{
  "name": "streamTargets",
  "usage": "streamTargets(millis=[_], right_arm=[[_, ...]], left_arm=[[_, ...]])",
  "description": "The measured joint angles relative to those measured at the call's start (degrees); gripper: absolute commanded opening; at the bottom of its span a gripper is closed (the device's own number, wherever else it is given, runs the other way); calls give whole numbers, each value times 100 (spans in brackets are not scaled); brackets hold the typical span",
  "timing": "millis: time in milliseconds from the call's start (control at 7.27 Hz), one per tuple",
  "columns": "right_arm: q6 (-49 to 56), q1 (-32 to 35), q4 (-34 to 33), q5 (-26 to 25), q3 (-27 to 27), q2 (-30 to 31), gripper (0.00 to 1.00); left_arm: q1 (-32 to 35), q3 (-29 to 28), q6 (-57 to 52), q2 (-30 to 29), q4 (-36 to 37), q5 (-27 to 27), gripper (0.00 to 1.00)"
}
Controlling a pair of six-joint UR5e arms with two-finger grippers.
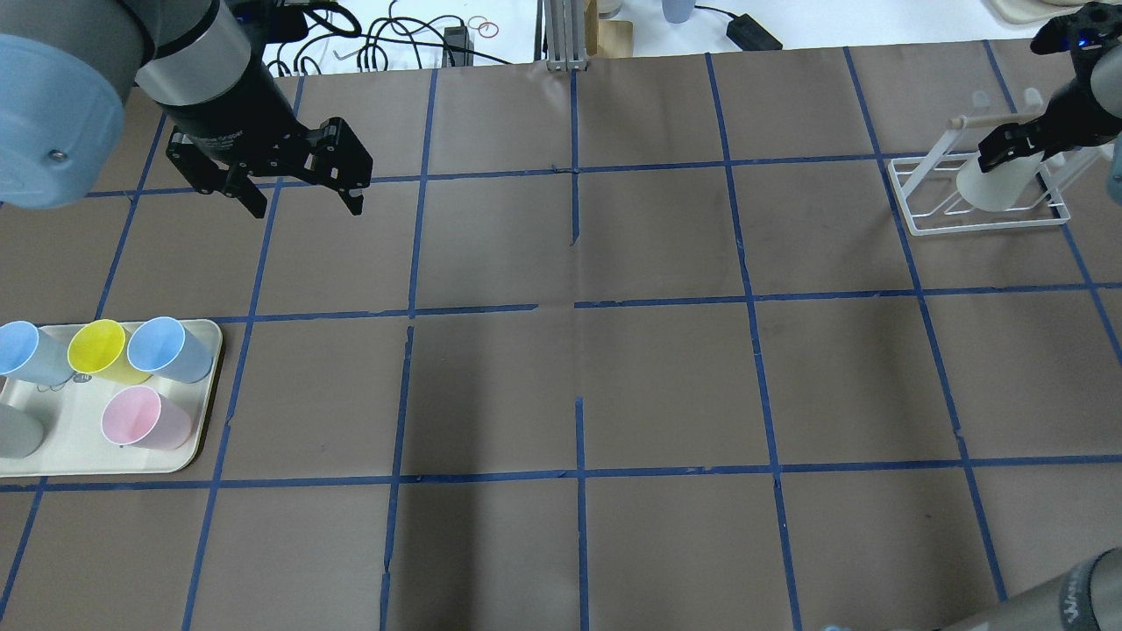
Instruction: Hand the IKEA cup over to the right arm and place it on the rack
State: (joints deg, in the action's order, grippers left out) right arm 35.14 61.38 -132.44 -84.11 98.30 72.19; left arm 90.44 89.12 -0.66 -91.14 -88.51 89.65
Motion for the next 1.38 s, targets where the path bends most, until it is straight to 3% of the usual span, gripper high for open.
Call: streamTargets(millis=[275,412,688,1375], right_arm=[[-11,-3,2,-18,16,-69,4],[-12,-3,-4,-42,17,-104,40],[-8,-50,-16,-35,15,-144,98],[14,-227,20,-48,-14,-212,100]], left_arm=[[1,0,-2,0,0,-6,100],[5,0,-4,0,0,-8,100],[7,0,-5,0,0,-3,100],[0,3,-5,0,0,-2,100]])
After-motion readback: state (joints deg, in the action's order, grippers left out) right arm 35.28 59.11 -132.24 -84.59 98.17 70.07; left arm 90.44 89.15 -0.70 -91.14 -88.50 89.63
